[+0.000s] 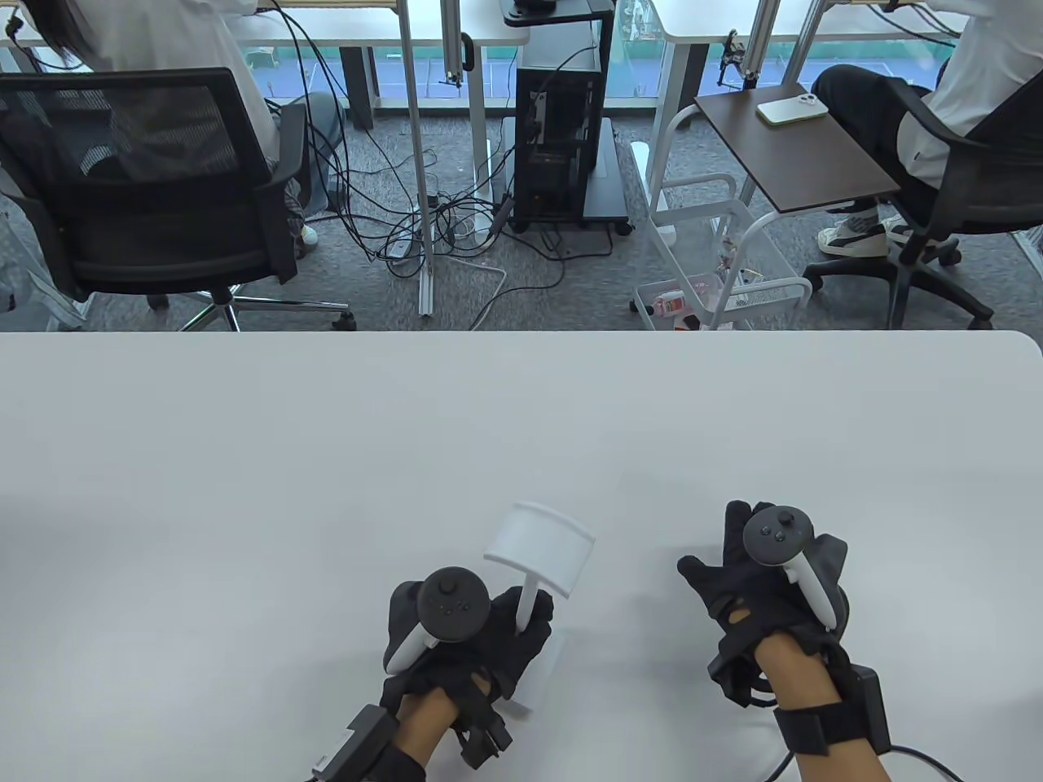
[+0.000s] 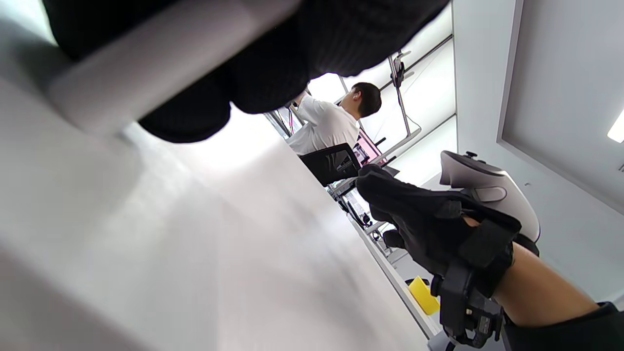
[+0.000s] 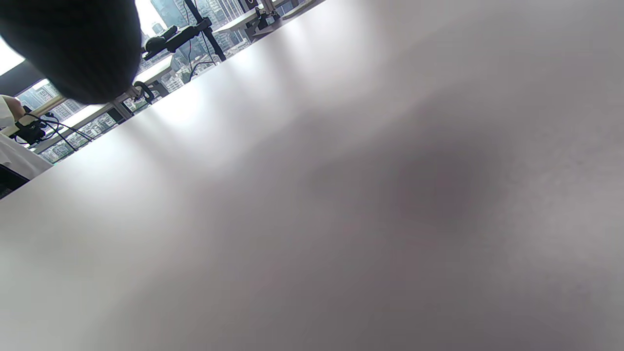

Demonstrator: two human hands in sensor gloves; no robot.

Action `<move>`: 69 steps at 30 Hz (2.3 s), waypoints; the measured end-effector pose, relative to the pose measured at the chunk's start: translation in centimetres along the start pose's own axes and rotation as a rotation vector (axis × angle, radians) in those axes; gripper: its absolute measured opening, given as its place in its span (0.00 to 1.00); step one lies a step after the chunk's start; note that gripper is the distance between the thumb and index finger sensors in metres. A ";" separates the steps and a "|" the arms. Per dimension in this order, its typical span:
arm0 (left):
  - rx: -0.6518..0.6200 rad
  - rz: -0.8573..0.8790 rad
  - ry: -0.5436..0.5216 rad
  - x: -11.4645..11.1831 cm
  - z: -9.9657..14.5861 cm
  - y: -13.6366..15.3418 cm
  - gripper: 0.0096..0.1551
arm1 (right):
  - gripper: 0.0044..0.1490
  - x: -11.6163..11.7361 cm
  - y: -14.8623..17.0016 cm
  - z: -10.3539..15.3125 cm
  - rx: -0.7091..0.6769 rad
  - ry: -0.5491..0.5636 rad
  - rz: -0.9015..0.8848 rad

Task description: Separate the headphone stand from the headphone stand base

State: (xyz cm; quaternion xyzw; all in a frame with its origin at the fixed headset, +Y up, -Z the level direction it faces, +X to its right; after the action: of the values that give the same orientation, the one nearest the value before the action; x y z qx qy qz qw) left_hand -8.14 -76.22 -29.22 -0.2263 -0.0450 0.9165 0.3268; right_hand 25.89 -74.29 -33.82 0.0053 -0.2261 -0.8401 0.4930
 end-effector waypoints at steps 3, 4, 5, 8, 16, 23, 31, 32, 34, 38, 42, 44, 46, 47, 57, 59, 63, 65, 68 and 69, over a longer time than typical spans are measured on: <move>0.011 0.044 0.008 0.9 0.0 0.5 0.26 | 0.58 0.1 -0.1 0.0 -0.004 0.004 0.001; 0.030 0.043 0.025 1.1 0.2 0.7 0.26 | 0.58 0.2 -0.1 -0.1 -0.002 0.000 0.005; 0.053 0.049 0.044 1.3 0.3 0.8 0.27 | 0.58 0.3 -0.1 -0.2 0.002 -0.004 0.010; 0.100 0.023 0.088 1.9 0.6 1.0 0.27 | 0.58 0.5 0.3 -0.4 0.019 -0.016 0.016; 0.290 -0.058 0.115 4.7 1.7 1.8 0.27 | 0.57 0.6 1.4 -1.0 0.068 -0.036 -0.007; 0.379 -0.083 0.040 7.9 2.9 2.7 0.26 | 0.57 0.6 1.7 -1.3 0.088 -0.052 -0.019; 0.358 0.081 -0.034 8.7 3.3 4.1 0.27 | 0.56 0.7 0.7 -0.8 0.052 -0.051 -0.021; 0.345 0.107 -0.044 8.7 3.3 4.1 0.27 | 0.56 0.7 0.6 -0.7 0.043 -0.052 -0.025; 0.319 0.179 -0.089 9.0 3.4 4.2 0.27 | 0.56 0.7 -0.1 -0.2 0.012 -0.062 -0.041; 0.234 0.332 -0.200 9.3 3.7 4.3 0.26 | 0.54 1.3 -1.9 0.9 -0.075 -0.107 -0.101; 0.135 0.545 -0.306 9.5 4.0 4.2 0.26 | 0.51 2.6 -3.9 2.1 -0.165 -0.184 -0.159; 0.097 0.663 -0.351 9.4 4.2 4.2 0.26 | 0.49 3.6 -5.0 3.0 -0.218 -0.234 -0.183; 0.075 0.769 -0.367 9.1 4.2 4.4 0.26 | 0.48 4.6 -6.1 3.6 -0.262 -0.288 -0.202; 0.063 0.832 -0.382 8.8 4.3 4.6 0.26 | 0.47 5.2 -6.7 4.1 -0.286 -0.333 -0.222; 0.038 1.291 -0.347 4.0 2.7 4.4 0.26 | 0.41 9.7 -10.3 6.9 -0.420 -0.706 -0.588; 0.040 1.298 -0.333 3.1 2.5 3.7 0.26 | 0.40 10.5 -10.9 7.4 -0.434 -0.753 -0.626; 0.020 1.302 -0.351 2.5 2.4 3.0 0.26 | 0.43 11.2 -11.3 7.9 -0.438 -0.783 -0.717; 0.006 1.314 -0.332 2.3 2.4 3.0 0.27 | 0.43 11.3 -11.1 7.8 -0.431 -0.769 -0.758; 0.056 1.353 -0.297 1.6 2.3 3.3 0.27 | 0.43 11.3 -10.9 7.5 -0.409 -0.765 -0.774; 0.067 1.359 -0.279 1.4 2.2 3.3 0.27 | 0.43 11.2 -10.8 7.4 -0.402 -0.759 -0.777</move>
State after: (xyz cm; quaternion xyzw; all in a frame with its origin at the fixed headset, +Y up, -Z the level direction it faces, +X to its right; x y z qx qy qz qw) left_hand -12.01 -77.85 -28.54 -0.0741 0.0935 0.9393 -0.3218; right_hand 9.51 -76.39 -28.94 -0.3076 -0.2046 -0.9289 0.0239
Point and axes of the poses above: the tracker on the back of each hand, its own y axis roughly to the little-finger side, its own z axis roughly from the fingertips to the wrist, x = y × z, the point moved 2 cm from there along -z, roughly from the wrist to the fingertips, and after that the axes turned 1 degree about x, right-handed, at the moved point
